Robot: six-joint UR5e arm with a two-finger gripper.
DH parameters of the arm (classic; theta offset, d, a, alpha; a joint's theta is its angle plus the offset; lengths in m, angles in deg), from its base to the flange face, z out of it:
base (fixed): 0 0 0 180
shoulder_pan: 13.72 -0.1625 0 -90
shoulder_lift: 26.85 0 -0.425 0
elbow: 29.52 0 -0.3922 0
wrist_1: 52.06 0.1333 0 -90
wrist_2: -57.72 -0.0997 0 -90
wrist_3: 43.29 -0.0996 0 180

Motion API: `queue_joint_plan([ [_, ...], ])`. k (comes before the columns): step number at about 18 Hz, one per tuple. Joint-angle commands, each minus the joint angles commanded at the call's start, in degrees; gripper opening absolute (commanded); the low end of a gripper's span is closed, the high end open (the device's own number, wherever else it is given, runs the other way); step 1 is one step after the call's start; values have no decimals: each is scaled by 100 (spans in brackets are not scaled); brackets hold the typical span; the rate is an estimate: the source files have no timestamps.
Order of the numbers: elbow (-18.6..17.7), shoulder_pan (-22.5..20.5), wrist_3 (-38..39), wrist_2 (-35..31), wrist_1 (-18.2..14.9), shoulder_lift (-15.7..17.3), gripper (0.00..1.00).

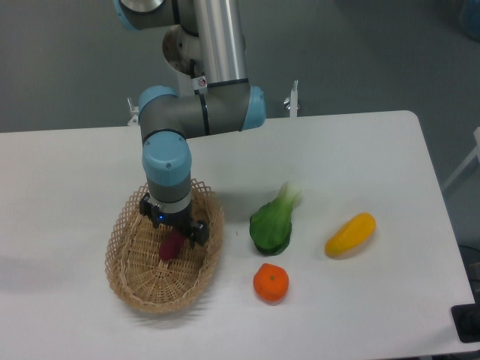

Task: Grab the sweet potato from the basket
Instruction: 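Lower the gripper and close it on the purple sweet potato, then lift the sweet potato out of the basket and carry it sideways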

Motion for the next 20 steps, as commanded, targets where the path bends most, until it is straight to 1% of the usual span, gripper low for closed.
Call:
queue_joint_plan([
  [1, -17, 0, 9, 0, 61, -9, 90],
  [2, -26, 9, 9, -9, 131, -26, 81],
  [5, -18, 9, -9, 0, 167, -18, 52],
  [6, -18, 9, -26, 0, 158, -18, 47],
  [7, -18, 9, -35, -9, 158, -9, 39],
  [11, -18, 9, -61, 0, 150, 26, 33],
  [16, 35, 9, -79, 0, 141, 96, 32],
  [20, 245, -18, -272, 0, 123, 404, 32],
])
